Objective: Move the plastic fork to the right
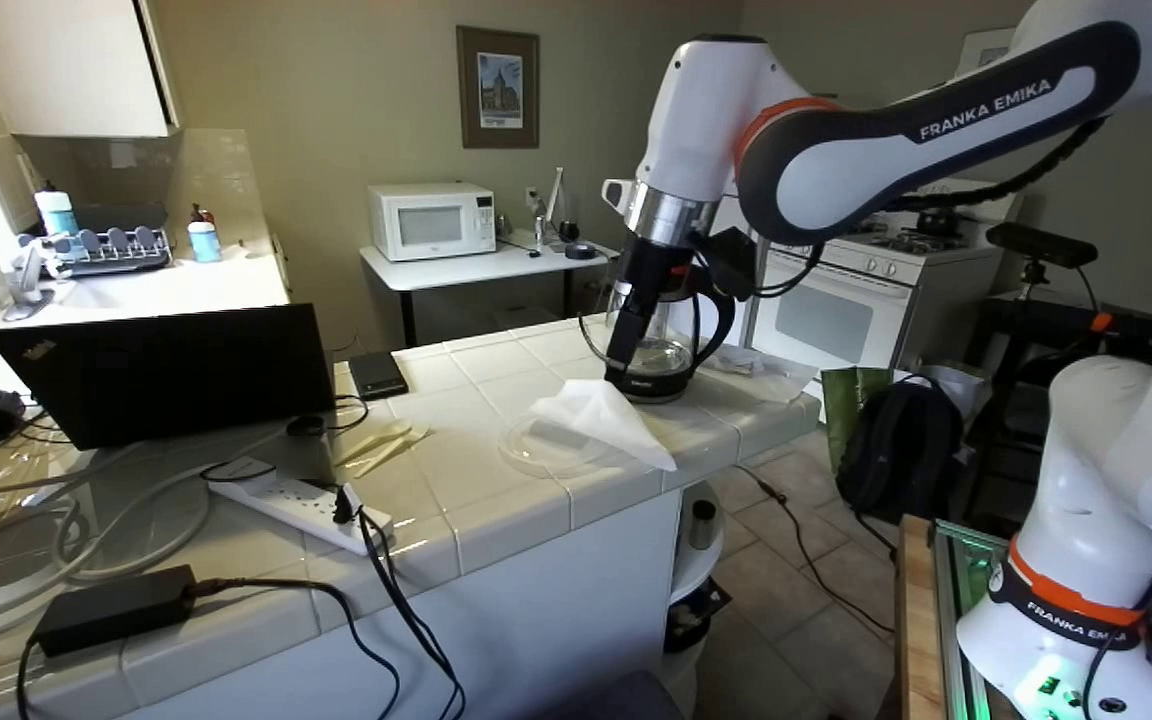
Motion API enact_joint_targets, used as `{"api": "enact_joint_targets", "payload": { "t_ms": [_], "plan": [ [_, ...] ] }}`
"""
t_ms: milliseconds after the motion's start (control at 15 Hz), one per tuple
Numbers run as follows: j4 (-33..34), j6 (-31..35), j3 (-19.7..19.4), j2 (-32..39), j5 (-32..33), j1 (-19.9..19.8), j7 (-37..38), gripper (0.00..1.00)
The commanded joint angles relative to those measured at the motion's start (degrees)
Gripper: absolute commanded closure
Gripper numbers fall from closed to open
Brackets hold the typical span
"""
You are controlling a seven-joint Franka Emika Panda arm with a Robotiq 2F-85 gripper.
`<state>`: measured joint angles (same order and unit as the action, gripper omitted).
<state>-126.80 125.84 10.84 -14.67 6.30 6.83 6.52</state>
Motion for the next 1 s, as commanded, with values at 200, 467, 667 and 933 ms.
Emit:
{"api": "enact_joint_targets", "payload": {
  "t_ms": [200,467,667,933],
  "plan": [
    [17.5,2.2,-1.8,17.7,-0.3,1.2,-21.7,0.00],
    [28.6,2.1,-1.7,27.8,-1.3,0.4,-36.3,0.00],
    [34.9,3.6,0.2,34.7,-1.5,0.5,-44.1,0.00],
    [35.5,3.7,1.3,36.1,-0.9,0.9,-46.4,0.00]
  ]
}}
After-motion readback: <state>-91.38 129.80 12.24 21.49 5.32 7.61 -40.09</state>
